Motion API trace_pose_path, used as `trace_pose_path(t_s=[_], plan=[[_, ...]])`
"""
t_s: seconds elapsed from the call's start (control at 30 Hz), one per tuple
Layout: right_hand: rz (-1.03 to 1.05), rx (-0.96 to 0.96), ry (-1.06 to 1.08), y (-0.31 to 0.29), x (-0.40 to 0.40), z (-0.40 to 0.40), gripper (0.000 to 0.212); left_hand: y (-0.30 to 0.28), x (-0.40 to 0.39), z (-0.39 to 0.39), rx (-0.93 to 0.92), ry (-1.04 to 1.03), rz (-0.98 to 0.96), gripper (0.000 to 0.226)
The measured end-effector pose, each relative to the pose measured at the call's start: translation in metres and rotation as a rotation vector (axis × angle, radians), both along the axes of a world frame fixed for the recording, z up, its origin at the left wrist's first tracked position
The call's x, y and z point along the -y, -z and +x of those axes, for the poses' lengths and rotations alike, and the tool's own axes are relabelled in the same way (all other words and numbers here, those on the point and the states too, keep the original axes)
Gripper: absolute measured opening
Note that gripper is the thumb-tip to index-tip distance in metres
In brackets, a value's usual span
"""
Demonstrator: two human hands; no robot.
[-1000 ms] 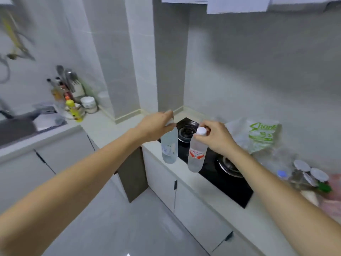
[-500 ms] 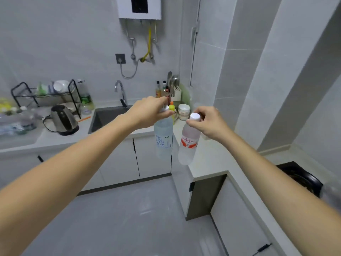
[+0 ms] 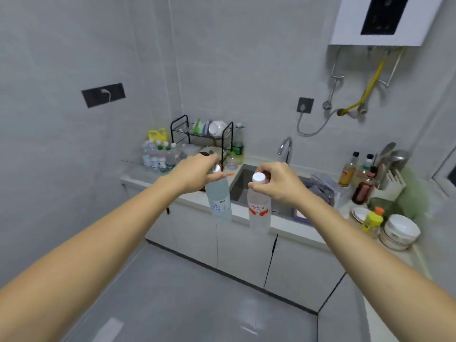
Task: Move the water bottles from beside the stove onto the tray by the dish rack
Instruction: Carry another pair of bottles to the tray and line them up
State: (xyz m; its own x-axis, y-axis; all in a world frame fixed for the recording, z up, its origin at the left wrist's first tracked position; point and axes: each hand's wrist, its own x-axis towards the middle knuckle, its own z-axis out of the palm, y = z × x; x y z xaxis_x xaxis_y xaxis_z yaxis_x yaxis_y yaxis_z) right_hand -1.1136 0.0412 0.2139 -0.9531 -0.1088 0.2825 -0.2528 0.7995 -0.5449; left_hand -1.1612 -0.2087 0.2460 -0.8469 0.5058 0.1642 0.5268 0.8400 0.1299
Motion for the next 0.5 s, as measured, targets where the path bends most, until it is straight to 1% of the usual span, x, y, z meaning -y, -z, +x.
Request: trace_pose_path(t_s=[0.13, 0.3, 0.37, 0.5], plan=[[-0.022, -0.032, -0.13, -0.001, 0.037, -0.097, 0.021, 0.001, 0.05, -0.061, 0.021, -0.159, 0.025, 0.032], [-0.082, -0.066, -0.196, 0.009, 0.1, -0.21, 0.024, 0.015, 0.122, -0.14, 0.033, -0.362, 0.094, 0.039], [-0.084, -0.055, -0.214, 0.014, 0.127, -0.253, 0.027, 0.022, 0.152, -0.178, 0.061, -0.416, 0.116, 0.041], [-0.076, -0.034, -0.25, 0.022, 0.18, -0.34, 0.035, 0.031, 0.207, -0.26, 0.109, -0.446, 0.174, 0.04]])
